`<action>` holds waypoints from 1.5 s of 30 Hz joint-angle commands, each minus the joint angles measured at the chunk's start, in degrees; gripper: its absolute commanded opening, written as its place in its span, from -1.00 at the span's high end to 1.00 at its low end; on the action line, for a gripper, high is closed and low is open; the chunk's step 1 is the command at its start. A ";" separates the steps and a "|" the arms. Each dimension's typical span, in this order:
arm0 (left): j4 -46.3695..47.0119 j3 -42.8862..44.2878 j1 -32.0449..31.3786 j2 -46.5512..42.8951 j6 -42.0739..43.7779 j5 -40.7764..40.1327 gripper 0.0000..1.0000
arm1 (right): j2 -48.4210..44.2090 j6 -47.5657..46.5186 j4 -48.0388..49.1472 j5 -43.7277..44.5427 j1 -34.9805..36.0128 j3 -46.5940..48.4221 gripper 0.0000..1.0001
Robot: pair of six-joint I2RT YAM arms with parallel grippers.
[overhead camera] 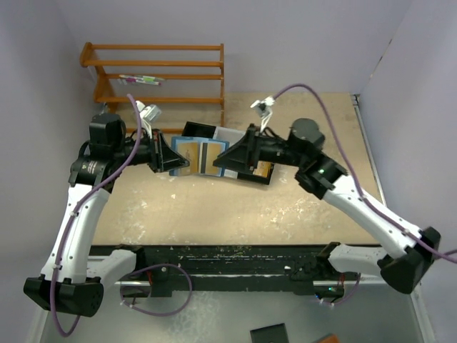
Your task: Take the credit cards out of the card holder
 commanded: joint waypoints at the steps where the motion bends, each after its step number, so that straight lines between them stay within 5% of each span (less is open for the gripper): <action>1: 4.31 2.52 0.30 0.12 -1.86 7.60 1.00 | 3.84 6.19 14.04 -5.21 1.78 -3.09 -0.08; 12: 25.60 -2.92 0.30 -1.80 -21.40 24.28 1.00 | 7.26 12.90 26.30 -8.82 1.82 -8.00 0.12; 31: 29.44 -3.83 0.30 -2.93 -26.16 26.84 1.00 | 11.26 14.23 29.27 -8.99 4.35 -3.82 0.37; 34: 29.65 -3.83 0.30 -3.07 -26.35 26.95 1.00 | 11.15 14.13 28.87 -8.27 4.44 -3.69 0.19; 45: 36.96 -5.32 0.30 -4.51 -33.15 29.51 0.96 | 9.76 5.57 15.33 1.24 4.45 0.10 0.20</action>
